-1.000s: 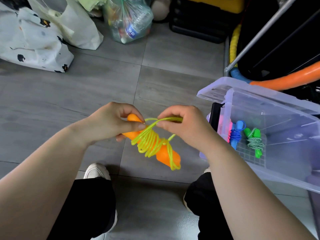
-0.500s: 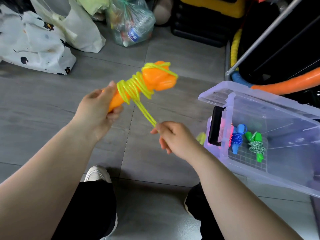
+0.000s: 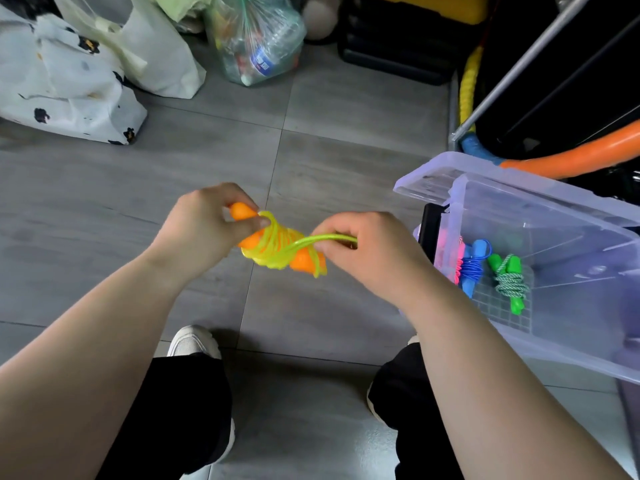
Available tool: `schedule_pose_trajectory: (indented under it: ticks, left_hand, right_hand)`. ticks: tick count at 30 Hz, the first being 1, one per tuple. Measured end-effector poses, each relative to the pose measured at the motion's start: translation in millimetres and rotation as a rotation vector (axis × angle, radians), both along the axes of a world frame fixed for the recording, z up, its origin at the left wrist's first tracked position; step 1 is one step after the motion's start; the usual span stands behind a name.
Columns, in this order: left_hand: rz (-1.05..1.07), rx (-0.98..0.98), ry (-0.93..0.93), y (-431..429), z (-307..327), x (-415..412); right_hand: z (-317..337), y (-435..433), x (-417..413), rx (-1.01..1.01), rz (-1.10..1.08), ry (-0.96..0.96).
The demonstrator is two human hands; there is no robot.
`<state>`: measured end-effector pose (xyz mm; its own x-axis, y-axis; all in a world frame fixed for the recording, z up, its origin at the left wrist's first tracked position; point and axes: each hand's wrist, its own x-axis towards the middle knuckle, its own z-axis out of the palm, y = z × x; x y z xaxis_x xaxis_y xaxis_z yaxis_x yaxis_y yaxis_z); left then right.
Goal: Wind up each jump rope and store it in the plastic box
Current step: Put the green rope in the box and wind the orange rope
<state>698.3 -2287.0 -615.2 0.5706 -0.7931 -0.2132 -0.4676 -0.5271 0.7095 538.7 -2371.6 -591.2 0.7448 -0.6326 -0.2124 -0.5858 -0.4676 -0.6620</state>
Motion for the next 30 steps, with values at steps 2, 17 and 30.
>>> schedule_pose_trajectory:
  ticks: [2,17,30]
  left_hand:
    - [-0.161,0.045,0.112,0,0,-4]
    - [0.399,-0.373,1.178,-7,19,0]
    - [0.394,-0.238,0.116,-9,-5,-2]
  right_hand:
    - [1,-3,-4,0.036,-0.017,-0.027]
    - [-24,-11,0,0.269,-0.237,-0.07]
    - [-15,23,18,-0.02,0.125,0.267]
